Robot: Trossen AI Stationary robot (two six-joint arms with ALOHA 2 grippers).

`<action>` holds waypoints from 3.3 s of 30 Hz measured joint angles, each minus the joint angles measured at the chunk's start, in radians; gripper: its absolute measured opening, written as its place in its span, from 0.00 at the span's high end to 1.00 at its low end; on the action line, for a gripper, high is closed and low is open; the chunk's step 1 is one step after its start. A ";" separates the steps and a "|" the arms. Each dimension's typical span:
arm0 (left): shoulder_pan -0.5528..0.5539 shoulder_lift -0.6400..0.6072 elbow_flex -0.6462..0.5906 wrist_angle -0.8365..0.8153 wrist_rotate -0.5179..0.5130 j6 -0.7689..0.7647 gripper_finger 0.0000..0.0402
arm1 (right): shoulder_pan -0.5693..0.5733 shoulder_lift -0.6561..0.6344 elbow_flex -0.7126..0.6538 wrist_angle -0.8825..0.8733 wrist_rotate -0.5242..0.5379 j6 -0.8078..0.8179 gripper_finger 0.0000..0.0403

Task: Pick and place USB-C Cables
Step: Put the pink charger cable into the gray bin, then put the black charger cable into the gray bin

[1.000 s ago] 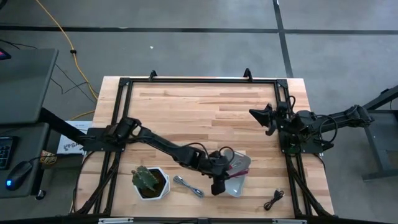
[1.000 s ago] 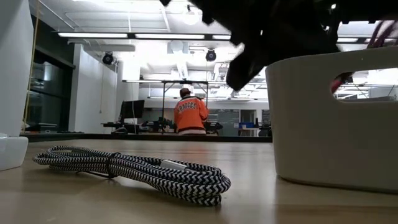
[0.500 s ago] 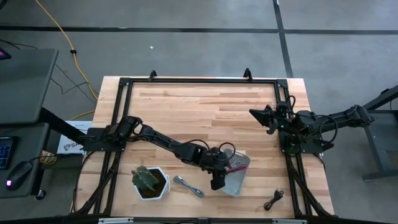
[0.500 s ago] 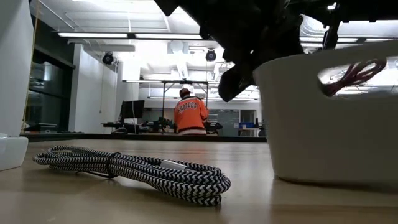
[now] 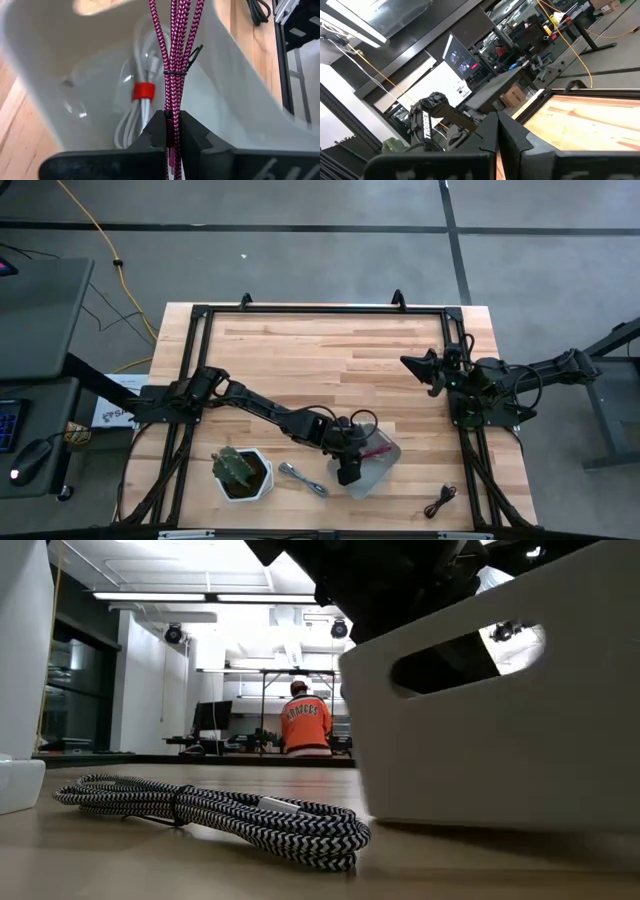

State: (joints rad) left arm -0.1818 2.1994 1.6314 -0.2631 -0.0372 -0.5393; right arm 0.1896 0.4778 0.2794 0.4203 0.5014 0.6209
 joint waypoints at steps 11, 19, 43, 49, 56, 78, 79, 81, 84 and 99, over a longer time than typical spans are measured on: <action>0.000 0.000 0.000 0.036 0.000 -0.011 0.95 | 0.000 0.000 0.000 -0.005 0.000 0.000 1.00; 0.000 0.000 0.000 0.043 0.000 -0.008 0.93 | 0.000 0.000 0.000 -0.020 0.000 0.000 1.00; -0.019 -0.016 0.086 -0.226 0.114 0.428 0.97 | 0.000 0.000 0.000 -0.028 0.000 -0.045 1.00; -0.011 -0.016 0.086 -0.260 0.112 0.447 0.97 | 0.000 0.000 0.000 -0.030 0.000 -0.045 1.00; -0.008 -0.016 0.086 -0.254 0.078 0.446 0.91 | 0.000 0.000 0.000 -0.041 0.000 -0.045 1.00; -0.008 -0.015 0.086 -0.253 0.067 0.385 0.72 | 0.000 0.000 0.000 -0.042 0.000 -0.045 1.00; -0.008 -0.015 0.086 -0.253 0.067 0.384 0.71 | 0.000 0.000 0.000 -0.042 0.000 -0.045 1.00; -0.008 -0.015 0.086 -0.253 0.067 0.381 0.67 | 0.000 0.000 0.000 -0.042 0.000 -0.045 1.00; -0.008 -0.015 0.087 -0.253 0.067 0.366 0.61 | 0.000 0.000 0.000 -0.042 0.000 -0.045 1.00; -0.008 -0.015 0.087 -0.256 0.067 0.356 0.44 | 0.000 0.000 0.000 -0.042 0.000 -0.045 1.00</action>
State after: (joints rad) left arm -0.1894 2.1841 1.7184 -0.5190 0.0296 -0.1838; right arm 0.1896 0.4778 0.2794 0.3780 0.5016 0.5762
